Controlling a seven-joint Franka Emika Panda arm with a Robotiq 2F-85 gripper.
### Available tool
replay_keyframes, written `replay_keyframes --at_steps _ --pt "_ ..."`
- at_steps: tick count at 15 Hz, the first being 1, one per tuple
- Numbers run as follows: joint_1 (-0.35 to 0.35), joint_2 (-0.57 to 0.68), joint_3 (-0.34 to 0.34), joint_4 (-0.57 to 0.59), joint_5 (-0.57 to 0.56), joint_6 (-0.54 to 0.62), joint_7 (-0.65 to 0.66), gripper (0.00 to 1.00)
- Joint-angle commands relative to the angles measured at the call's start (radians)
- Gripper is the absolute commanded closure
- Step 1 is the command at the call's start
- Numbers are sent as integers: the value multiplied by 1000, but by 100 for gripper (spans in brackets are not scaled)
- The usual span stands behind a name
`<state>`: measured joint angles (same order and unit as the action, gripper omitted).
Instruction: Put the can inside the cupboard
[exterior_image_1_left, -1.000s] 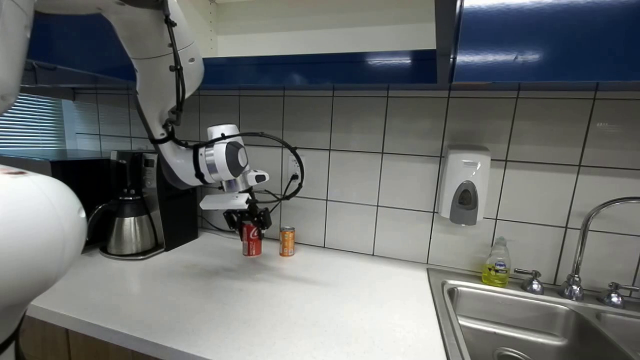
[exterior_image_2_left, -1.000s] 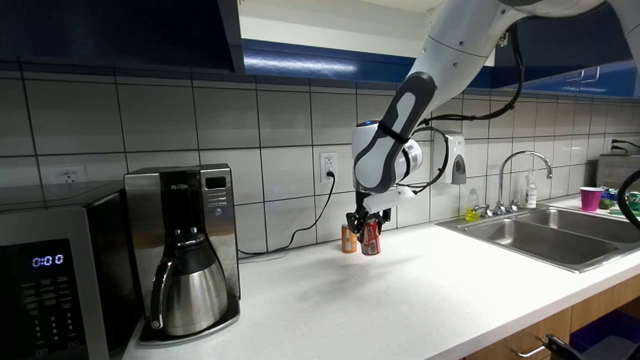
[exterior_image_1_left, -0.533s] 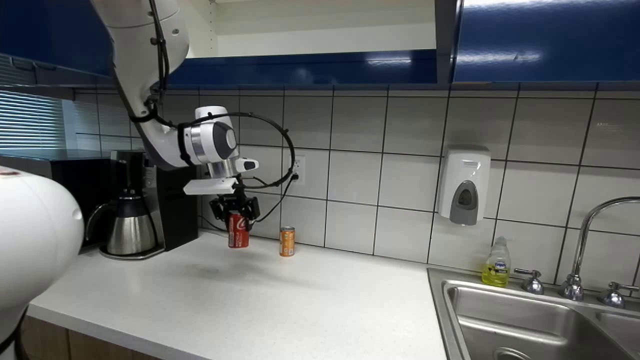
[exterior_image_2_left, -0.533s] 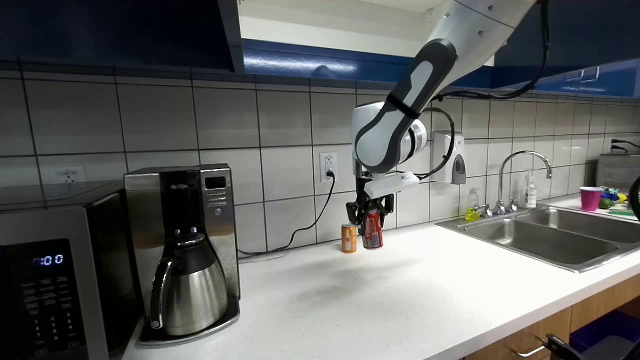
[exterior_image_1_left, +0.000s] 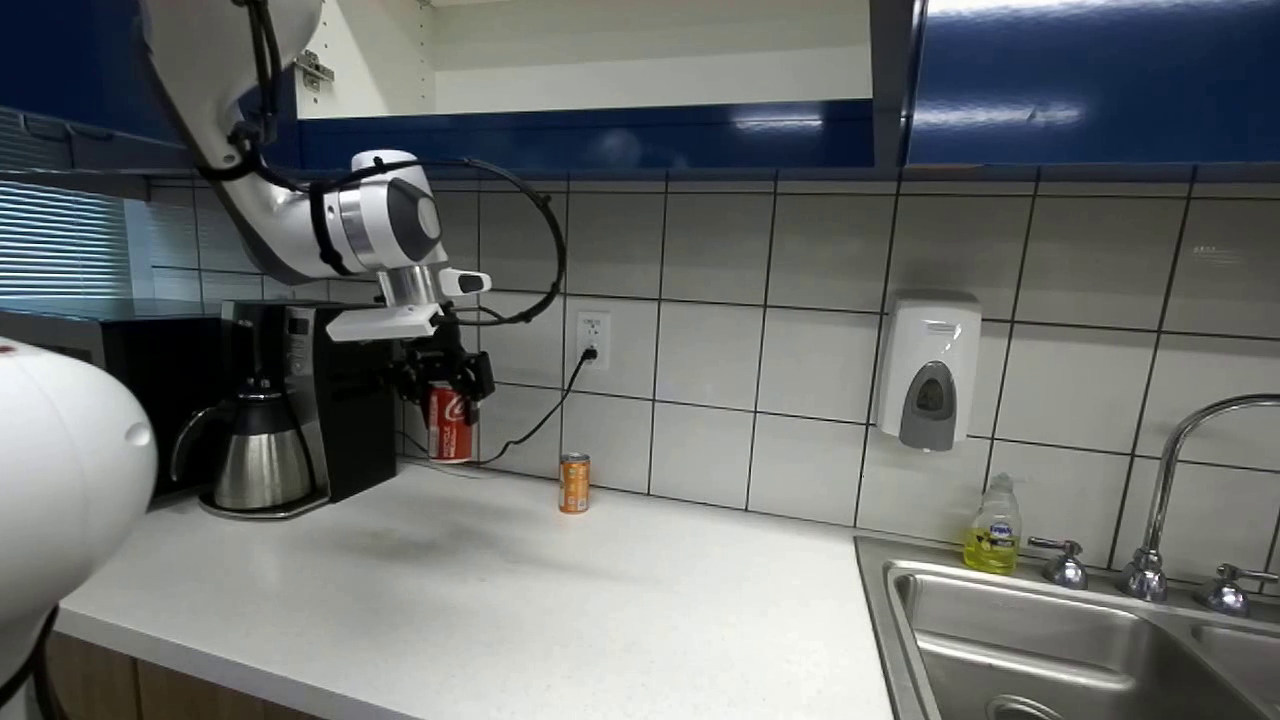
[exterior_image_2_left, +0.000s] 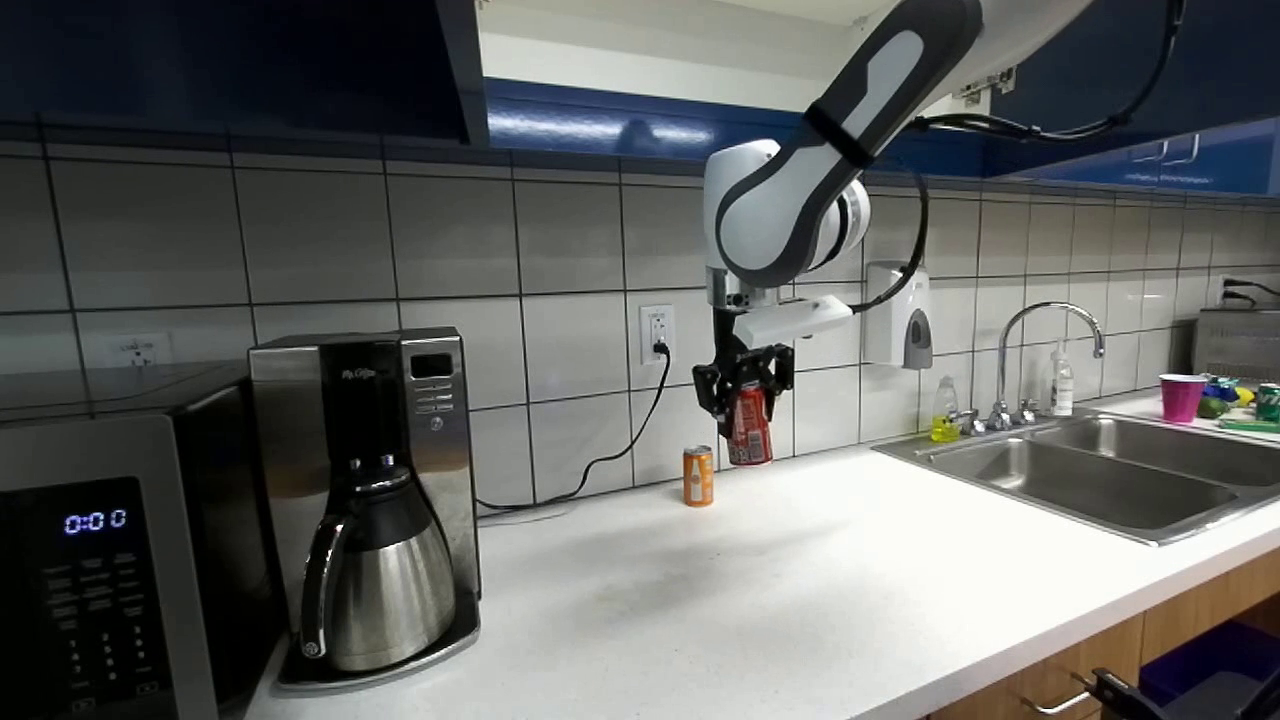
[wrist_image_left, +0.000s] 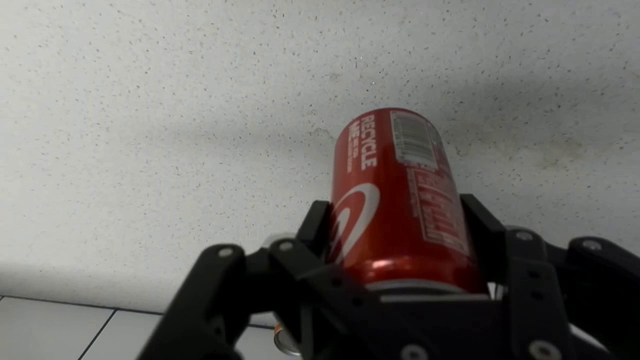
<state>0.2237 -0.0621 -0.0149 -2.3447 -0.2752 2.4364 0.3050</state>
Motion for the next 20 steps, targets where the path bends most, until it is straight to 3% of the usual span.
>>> replay_keyframes --at_steps 1,11,20 --pt "-50 -133 72 -13 -1 -78 24 59" --pt "-95 -344 166 48 34 -268 25 59" --pt "-125 -412 202 213 29 -413 36 59"
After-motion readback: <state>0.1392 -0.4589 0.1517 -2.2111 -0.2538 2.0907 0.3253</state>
